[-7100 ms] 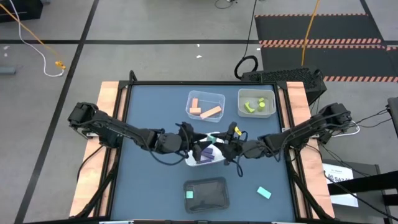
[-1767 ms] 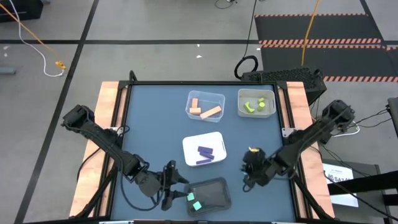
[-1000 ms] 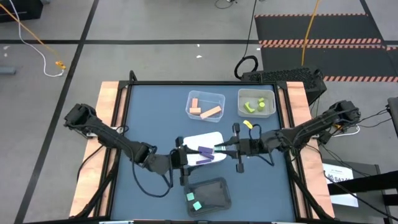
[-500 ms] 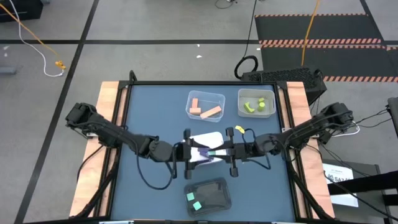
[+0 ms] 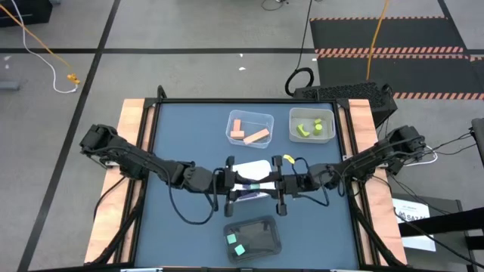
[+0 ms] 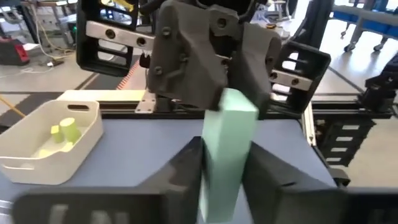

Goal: Sort & place blocks by color
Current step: Put the light-blue rectangle block into the transparent black bin

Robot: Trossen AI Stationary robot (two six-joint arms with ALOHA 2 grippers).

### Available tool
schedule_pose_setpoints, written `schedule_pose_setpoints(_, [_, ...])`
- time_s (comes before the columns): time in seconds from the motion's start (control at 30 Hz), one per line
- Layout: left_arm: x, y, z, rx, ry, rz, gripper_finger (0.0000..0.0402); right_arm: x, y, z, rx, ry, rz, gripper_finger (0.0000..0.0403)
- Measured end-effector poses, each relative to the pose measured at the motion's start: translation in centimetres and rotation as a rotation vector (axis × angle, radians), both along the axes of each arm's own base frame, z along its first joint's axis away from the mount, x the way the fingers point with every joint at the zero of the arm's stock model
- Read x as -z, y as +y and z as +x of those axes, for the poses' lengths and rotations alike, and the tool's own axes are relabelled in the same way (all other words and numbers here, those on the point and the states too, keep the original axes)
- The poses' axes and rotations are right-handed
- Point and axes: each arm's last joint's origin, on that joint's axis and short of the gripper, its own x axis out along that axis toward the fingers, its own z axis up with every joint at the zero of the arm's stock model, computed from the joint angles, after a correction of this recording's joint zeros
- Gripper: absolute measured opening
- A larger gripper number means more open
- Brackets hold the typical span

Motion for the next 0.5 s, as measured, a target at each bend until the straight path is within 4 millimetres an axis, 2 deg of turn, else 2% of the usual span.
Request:
schedule_pose_setpoints(0.07, [0.0,0.0,0.0,-0.008,-0.001,0.009,0.0058,0.0,-0.1,0.0,0.014,0.002,0.017,0.0046])
schedule_pose_setpoints(0.2, [-0.2,-0.2,0.0,0.005,-0.016,-0.01,0.0058,-0.1,-0.1,0.0,0.038,0.006,0.064,0.0074])
schedule_pose_setpoints(0.37, [-0.2,-0.7,-0.2,0.022,-0.018,-0.034,0.0059,0.3,0.1,-0.1,0.05,0.06,0.068,0.0149])
schedule_pose_setpoints(0.5, [-0.1,-1.2,-0.4,0.038,-0.016,-0.035,0.0061,-0.2,0.6,-1.4,0.024,0.14,0.099,0.0206])
